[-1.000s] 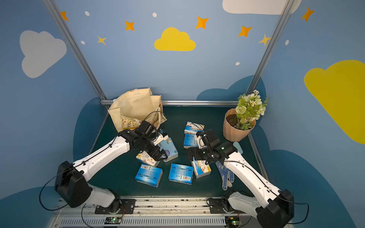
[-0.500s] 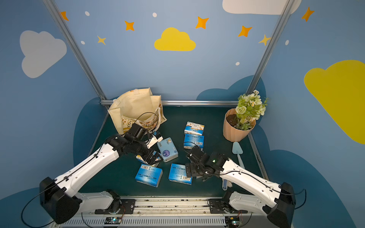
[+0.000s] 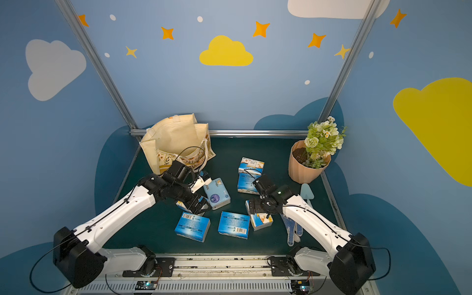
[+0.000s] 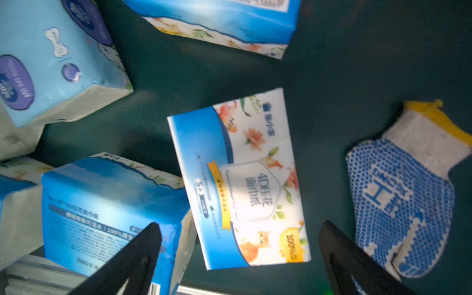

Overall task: Put tissues into the canvas bag
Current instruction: Pick up the pack of facial tissues from the center of the board.

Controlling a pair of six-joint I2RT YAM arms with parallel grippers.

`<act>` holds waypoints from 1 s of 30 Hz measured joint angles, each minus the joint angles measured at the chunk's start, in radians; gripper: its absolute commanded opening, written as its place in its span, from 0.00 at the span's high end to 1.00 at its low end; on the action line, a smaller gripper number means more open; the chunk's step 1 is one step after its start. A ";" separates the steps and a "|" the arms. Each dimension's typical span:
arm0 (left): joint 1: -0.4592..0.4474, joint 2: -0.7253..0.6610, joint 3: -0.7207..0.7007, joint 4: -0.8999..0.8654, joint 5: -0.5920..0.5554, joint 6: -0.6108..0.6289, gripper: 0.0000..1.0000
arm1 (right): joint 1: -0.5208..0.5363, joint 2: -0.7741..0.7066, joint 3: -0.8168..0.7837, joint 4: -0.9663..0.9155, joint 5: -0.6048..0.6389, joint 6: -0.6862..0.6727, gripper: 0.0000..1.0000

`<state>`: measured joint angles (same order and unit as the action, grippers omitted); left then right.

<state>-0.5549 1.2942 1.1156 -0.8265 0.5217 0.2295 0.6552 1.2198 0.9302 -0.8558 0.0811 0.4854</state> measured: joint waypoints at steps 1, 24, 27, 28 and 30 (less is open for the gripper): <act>0.000 0.000 0.000 0.000 0.005 0.000 0.00 | -0.002 0.013 0.006 0.007 -0.010 -0.020 0.03; -0.002 -0.026 -0.018 -0.001 0.056 0.021 0.00 | -0.036 0.304 0.065 0.089 -0.074 -0.194 0.03; -0.002 -0.027 -0.017 -0.001 0.056 0.021 0.00 | -0.014 0.348 0.084 0.085 -0.048 -0.195 0.03; -0.002 -0.027 -0.017 -0.001 0.056 0.021 0.00 | -0.008 0.354 0.085 0.084 -0.042 -0.195 0.03; -0.002 -0.029 -0.017 -0.001 0.056 0.021 0.00 | -0.001 0.365 0.085 0.084 -0.027 -0.194 0.03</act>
<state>-0.5564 1.2655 1.0985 -0.8276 0.5777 0.2508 0.6540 1.5848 1.0157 -0.7715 0.0536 0.2913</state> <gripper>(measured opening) 0.999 0.971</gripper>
